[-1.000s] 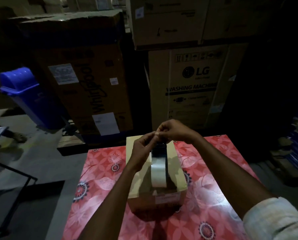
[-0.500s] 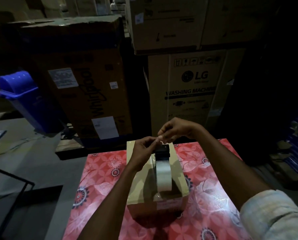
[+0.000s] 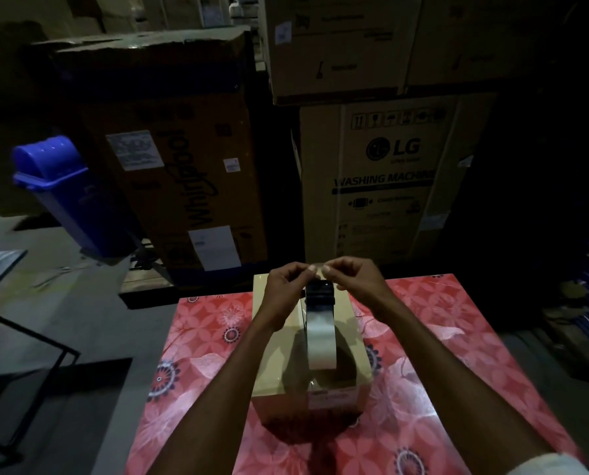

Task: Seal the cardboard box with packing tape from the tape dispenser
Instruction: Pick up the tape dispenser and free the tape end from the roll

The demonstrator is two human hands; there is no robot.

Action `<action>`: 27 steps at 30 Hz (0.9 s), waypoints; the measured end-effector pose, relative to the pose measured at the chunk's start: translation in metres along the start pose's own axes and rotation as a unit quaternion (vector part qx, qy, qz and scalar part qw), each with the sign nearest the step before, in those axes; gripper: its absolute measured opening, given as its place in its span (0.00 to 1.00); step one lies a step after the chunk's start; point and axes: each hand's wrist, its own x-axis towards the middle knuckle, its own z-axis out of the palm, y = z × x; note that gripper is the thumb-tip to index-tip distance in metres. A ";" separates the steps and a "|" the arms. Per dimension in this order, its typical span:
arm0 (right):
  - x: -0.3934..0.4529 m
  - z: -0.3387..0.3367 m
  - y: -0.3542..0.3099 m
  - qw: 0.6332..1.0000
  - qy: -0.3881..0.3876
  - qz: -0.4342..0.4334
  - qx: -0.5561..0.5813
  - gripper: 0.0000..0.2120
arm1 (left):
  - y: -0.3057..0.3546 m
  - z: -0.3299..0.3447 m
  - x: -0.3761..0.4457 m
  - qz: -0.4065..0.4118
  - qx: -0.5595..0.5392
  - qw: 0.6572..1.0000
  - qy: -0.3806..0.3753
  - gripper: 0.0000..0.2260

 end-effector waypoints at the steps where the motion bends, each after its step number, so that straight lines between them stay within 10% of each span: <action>1: -0.002 0.003 0.000 1.000 0.006 -0.014 -0.007 0.08 | 0.000 0.000 0.000 0.000 0.002 1.000 -0.003 0.08; 27: 0.006 -0.011 -0.013 0.994 -0.068 -0.082 -0.040 0.06 | 0.014 -0.018 0.005 -0.003 0.007 0.994 -0.106 0.08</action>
